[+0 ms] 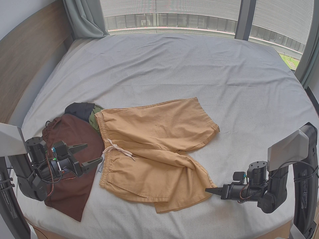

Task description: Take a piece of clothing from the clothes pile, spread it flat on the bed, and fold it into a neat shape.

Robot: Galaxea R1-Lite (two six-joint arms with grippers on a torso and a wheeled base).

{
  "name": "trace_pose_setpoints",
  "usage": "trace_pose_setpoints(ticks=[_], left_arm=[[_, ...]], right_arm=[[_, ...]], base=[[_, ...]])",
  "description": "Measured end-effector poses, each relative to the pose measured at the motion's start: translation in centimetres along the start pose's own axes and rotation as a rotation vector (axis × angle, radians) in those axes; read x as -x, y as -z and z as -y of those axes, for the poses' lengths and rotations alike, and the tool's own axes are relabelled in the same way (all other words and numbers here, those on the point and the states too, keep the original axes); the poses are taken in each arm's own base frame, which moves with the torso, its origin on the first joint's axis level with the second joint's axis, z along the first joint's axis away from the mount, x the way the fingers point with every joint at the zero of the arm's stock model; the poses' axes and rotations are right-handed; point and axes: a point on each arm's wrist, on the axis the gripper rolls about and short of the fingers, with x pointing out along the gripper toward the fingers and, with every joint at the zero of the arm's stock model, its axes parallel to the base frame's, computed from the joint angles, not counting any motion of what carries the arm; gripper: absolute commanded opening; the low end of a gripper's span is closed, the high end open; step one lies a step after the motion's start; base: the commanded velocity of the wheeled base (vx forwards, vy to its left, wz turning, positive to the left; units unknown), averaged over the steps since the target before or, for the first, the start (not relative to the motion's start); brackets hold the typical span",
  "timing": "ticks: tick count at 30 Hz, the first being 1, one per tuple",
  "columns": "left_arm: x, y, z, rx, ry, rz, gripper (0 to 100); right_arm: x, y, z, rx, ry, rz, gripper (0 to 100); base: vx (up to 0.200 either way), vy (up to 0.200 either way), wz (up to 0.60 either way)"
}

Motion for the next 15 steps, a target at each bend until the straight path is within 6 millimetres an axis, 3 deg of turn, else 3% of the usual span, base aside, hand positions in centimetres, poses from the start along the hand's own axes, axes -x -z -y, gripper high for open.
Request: trace_pose_setpoints(ticks=[8,15], left_arm=[[-0.1,0.0,0.1,0.002,0.003,-0.002,100],[-0.1,0.1,0.2,0.004,0.007,-0.005,100]], right_arm=[[0.3,-0.5,0.0,0.005,0.0,0.021,0],[1.0,-2.0,0.1,0.018,0.004,0.09,0]], base=[[0.0,0.0,0.0],[0.0,0.0,0.0]])
